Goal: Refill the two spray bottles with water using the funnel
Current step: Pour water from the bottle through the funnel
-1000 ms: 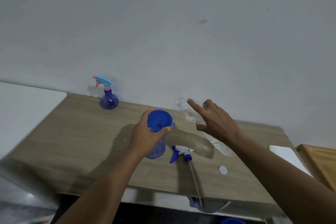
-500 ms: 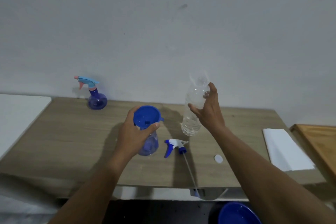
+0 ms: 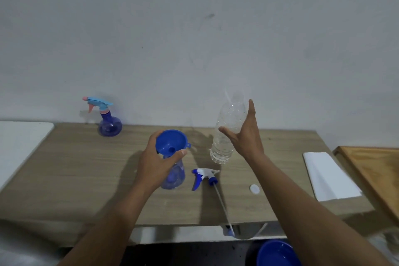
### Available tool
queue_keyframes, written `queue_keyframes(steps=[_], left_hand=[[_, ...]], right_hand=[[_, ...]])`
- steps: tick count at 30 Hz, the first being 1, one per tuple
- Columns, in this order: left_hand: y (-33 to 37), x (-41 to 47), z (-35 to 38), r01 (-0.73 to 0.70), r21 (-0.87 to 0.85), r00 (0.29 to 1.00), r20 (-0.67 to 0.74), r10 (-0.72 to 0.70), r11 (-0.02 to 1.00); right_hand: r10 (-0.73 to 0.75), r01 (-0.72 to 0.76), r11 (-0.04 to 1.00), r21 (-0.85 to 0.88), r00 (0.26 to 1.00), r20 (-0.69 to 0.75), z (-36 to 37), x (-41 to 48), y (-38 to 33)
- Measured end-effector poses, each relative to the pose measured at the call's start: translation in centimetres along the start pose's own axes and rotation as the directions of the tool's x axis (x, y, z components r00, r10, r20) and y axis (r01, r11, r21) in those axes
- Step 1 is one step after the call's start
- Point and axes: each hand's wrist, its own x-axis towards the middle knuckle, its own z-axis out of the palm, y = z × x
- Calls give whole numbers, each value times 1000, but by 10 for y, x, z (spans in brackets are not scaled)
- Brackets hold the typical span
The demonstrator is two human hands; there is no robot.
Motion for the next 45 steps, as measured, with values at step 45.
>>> queue_keyframes(steps=[45], left_hand=[[-89,12,1,57,-4,984,170,-55,998]], right_hand=[[163,-215,971,107,917,364,88,-18,-38]])
